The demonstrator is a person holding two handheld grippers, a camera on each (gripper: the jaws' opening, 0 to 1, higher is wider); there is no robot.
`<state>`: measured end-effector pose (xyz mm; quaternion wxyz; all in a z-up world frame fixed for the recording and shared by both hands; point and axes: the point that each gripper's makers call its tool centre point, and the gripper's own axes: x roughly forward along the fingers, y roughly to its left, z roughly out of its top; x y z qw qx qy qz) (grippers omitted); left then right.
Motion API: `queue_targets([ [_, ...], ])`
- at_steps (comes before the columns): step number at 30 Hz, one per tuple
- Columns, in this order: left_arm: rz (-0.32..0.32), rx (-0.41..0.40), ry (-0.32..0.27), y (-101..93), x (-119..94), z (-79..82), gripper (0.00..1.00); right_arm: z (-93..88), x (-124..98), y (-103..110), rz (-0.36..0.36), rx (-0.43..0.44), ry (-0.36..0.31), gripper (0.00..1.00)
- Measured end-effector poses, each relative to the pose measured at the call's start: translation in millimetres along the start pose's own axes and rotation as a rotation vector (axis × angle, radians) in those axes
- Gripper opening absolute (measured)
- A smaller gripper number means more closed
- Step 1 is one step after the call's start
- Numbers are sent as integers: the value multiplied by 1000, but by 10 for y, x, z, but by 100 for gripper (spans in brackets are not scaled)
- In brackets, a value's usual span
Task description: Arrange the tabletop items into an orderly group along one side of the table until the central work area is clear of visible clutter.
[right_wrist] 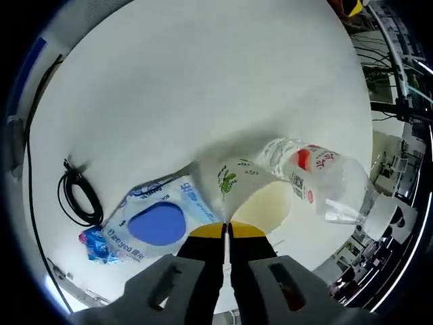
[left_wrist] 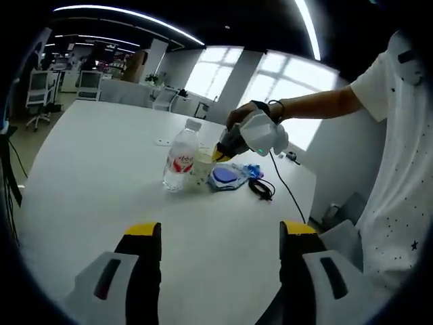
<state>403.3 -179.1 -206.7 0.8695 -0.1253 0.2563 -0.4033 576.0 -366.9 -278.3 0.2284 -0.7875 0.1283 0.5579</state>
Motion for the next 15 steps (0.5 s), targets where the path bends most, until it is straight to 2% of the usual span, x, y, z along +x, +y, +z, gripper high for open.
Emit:
queue_targets([
  [6,0,-3,1,2,-3,-10,72,13,27,5,-2,-10,1,0],
  [10,0,-7,-1,7,-6,-13,72,23,25,-12,-10,17,-7,8],
  [13,1,-7,3,17,-3,-21,72,18,18,-8,-9,6,-1,6],
  [15,-1,-7,2,12,2,-15,71,24,20,-1,-7,21,-7,9],
])
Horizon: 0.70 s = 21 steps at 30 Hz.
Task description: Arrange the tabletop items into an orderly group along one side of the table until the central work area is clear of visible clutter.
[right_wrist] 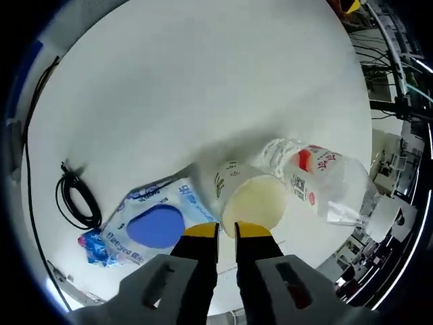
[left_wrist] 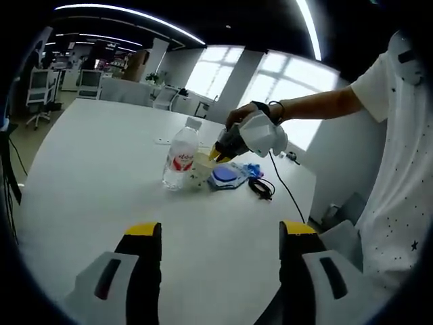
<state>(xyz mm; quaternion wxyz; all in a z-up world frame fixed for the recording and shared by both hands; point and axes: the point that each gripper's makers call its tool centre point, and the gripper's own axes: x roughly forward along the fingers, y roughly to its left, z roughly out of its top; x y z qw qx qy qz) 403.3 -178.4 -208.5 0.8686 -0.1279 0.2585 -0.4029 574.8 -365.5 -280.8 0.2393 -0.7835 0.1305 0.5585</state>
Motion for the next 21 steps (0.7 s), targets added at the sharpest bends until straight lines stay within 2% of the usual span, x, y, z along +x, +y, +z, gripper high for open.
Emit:
queue_targets([
  [12,-7,15,1,-23,15,53,72,11,-32,47,-1,29,-19,21],
  [16,-8,22,4,-36,14,67,72,1,-60,56,-11,59,-27,30],
  [21,-10,33,5,-72,13,115,72,-31,-135,67,-31,127,-35,35],
])
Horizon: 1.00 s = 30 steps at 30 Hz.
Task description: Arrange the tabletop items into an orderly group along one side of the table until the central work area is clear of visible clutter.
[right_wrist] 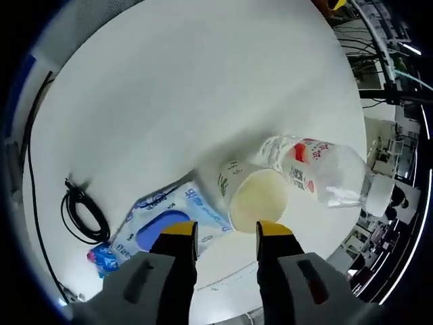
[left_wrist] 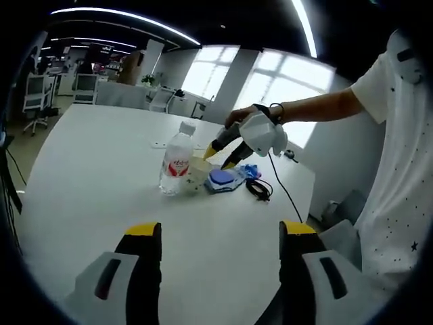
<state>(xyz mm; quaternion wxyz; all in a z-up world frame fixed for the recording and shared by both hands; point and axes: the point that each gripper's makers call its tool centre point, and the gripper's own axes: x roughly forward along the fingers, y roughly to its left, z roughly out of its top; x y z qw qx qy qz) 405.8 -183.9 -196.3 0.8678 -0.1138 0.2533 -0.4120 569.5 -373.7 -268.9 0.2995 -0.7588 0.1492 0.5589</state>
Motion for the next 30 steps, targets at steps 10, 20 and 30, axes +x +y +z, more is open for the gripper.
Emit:
queue_targets([
  [10,-17,38,7,-118,42,102,73,-97,-204,16,-72,169,-9,49],
  [20,-46,95,14,-281,132,260,76,-254,-523,238,-134,380,-21,55],
  [30,-84,147,30,-519,268,373,78,-424,-891,679,-185,605,-32,59],
])
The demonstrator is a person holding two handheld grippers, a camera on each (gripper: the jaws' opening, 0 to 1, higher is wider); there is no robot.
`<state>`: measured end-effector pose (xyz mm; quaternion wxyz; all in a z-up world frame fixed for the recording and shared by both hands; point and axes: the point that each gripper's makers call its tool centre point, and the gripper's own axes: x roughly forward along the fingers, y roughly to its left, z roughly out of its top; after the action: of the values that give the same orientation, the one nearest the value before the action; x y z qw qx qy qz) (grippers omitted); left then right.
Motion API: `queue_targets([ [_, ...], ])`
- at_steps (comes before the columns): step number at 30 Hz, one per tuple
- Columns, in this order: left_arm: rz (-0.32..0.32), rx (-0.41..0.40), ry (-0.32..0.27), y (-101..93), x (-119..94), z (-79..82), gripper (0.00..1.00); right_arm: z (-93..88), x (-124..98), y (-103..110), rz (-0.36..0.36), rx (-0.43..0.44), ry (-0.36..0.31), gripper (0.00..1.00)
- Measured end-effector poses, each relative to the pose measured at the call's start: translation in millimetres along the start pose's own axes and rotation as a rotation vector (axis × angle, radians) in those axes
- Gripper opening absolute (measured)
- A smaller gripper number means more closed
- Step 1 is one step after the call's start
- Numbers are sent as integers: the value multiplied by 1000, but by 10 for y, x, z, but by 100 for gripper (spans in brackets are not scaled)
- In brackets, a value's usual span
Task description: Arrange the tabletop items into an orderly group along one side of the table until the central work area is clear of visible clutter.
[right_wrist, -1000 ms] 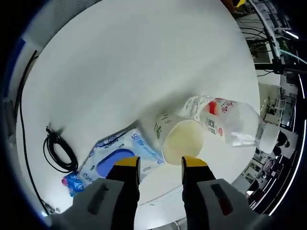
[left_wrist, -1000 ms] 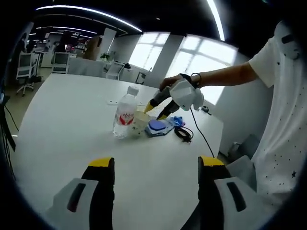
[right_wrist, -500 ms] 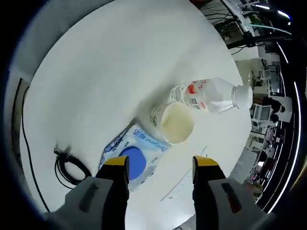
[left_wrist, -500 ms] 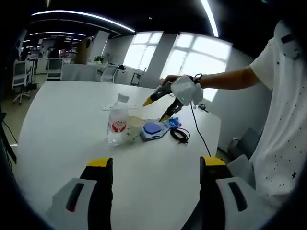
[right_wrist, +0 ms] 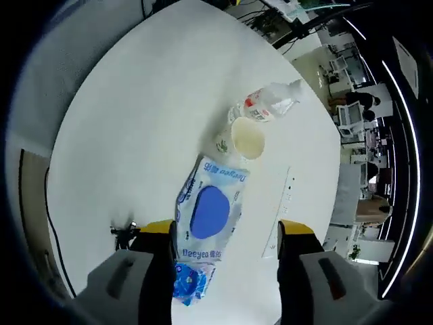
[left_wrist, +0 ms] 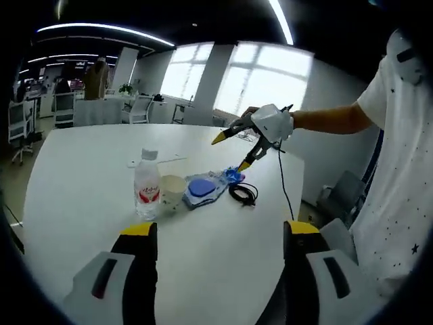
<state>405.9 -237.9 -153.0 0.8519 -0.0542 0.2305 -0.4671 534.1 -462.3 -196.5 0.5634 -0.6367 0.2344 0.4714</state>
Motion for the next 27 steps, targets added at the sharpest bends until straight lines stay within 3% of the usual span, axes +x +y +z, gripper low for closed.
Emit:
queue_targets([
  [10,-21,64,21,-215,120,156,81,-320,-434,316,-59,233,-28,62],
  [17,-23,99,25,-381,176,281,82,-578,-738,615,-106,456,-76,63],
  [27,-17,121,46,-633,256,292,82,-858,-1065,1164,-154,869,-204,66],
])
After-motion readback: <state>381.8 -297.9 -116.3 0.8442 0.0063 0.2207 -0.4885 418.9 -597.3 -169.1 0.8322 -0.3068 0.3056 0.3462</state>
